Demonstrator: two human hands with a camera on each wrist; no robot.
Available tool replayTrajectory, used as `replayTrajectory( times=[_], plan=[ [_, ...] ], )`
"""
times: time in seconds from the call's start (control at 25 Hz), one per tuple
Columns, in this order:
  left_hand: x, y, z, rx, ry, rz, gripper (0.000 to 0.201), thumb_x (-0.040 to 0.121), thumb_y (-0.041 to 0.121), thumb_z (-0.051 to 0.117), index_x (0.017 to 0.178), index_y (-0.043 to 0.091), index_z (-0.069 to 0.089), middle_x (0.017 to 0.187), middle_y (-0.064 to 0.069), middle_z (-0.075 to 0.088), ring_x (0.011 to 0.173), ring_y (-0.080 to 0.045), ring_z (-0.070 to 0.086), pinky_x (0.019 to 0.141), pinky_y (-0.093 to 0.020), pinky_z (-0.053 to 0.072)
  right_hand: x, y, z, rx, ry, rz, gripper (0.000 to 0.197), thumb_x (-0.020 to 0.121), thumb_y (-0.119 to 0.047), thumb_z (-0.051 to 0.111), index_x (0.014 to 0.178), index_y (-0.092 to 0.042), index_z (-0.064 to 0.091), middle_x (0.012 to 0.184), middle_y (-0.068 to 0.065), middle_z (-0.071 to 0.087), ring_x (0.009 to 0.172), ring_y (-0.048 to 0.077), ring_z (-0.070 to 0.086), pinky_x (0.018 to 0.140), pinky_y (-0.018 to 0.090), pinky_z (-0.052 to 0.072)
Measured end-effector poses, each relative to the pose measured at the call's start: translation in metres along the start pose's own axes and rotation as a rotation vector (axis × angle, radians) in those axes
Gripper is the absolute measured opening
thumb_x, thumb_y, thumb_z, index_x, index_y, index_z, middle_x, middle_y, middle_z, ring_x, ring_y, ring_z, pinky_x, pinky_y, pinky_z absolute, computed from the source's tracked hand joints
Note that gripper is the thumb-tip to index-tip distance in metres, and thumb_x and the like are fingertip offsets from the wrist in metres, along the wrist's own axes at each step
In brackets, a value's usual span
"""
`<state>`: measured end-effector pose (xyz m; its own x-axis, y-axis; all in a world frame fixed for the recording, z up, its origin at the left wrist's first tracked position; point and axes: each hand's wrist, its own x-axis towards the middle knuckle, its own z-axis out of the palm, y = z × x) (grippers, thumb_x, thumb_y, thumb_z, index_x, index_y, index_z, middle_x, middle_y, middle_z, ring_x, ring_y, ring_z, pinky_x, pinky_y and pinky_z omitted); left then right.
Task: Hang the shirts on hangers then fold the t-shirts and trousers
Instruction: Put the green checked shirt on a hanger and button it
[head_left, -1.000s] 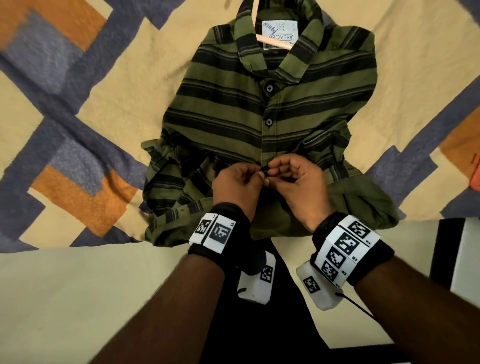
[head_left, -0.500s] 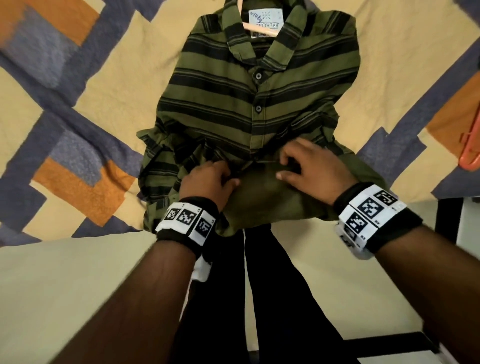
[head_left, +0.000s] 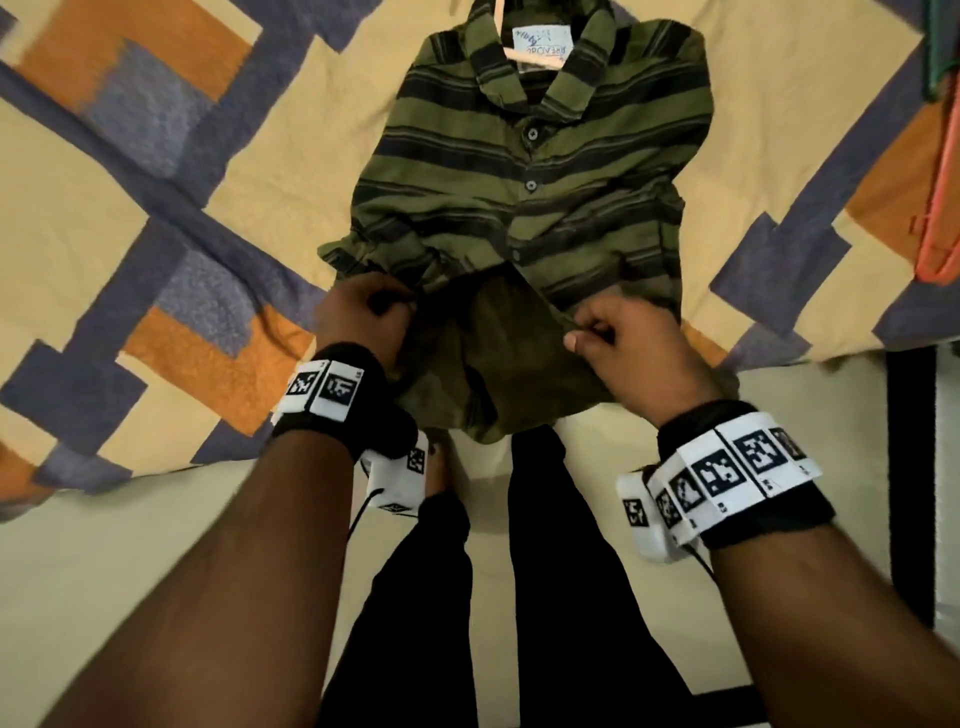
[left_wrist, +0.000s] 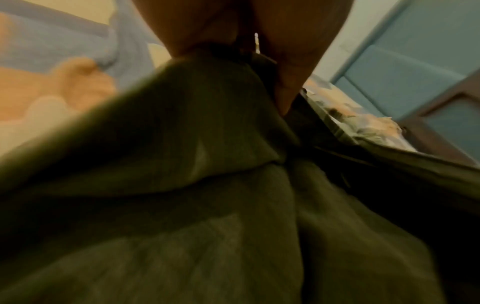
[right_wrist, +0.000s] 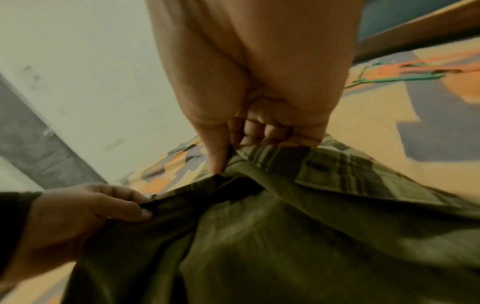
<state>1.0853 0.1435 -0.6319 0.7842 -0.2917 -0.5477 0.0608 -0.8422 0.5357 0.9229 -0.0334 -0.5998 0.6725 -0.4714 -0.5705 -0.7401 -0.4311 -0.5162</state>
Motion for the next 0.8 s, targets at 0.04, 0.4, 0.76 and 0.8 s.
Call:
replayTrajectory(
  times=[0.04, 0.4, 0.76, 0.8],
  plan=[
    [-0.008, 0.001, -0.004, -0.013, -0.037, 0.079, 0.019, 0.083, 0.014, 0.065, 0.1, 0.018, 0.072, 0.092, 0.005, 0.065, 0.09, -0.016, 0.063, 0.078, -0.023, 0.046, -0.013, -0.003, 0.007, 0.161, -0.034, 0.039, 0.004, 0.089, -0.019, 0.066, 0.09, -0.017, 0.064, 0.083, 0.002, 0.061, 0.077, 0.014, 0.055, 0.068, 0.028, 0.044],
    [-0.088, -0.019, 0.04, -0.604, -0.196, 0.002, 0.008, 0.085, 0.014, 0.069, 0.083, 0.022, 0.071, 0.076, 0.002, 0.071, 0.074, -0.008, 0.068, 0.072, -0.028, 0.058, -0.055, -0.013, 0.072, 0.867, 0.148, 0.132, 0.022, 0.084, -0.003, 0.069, 0.086, -0.024, 0.065, 0.076, -0.003, 0.065, 0.072, 0.008, 0.06, 0.068, 0.024, 0.051],
    [-0.097, -0.009, 0.052, -0.829, -0.144, -0.016, 0.011, 0.082, 0.001, 0.07, 0.082, 0.013, 0.071, 0.071, 0.002, 0.072, 0.07, -0.013, 0.068, 0.064, -0.027, 0.056, -0.064, -0.01, 0.086, 0.849, 0.321, 0.027, 0.02, 0.082, -0.006, 0.072, 0.096, -0.02, 0.072, 0.09, -0.008, 0.065, 0.084, 0.006, 0.066, 0.078, 0.024, 0.055],
    [-0.098, -0.01, 0.049, -0.807, -0.144, 0.006, 0.012, 0.081, 0.001, 0.07, 0.082, 0.013, 0.071, 0.072, 0.003, 0.072, 0.071, -0.013, 0.069, 0.066, -0.028, 0.056, -0.065, -0.012, 0.083, 0.823, 0.315, 0.014, 0.022, 0.083, -0.006, 0.072, 0.101, -0.018, 0.07, 0.09, -0.007, 0.065, 0.084, 0.003, 0.066, 0.078, 0.021, 0.054]
  ],
)
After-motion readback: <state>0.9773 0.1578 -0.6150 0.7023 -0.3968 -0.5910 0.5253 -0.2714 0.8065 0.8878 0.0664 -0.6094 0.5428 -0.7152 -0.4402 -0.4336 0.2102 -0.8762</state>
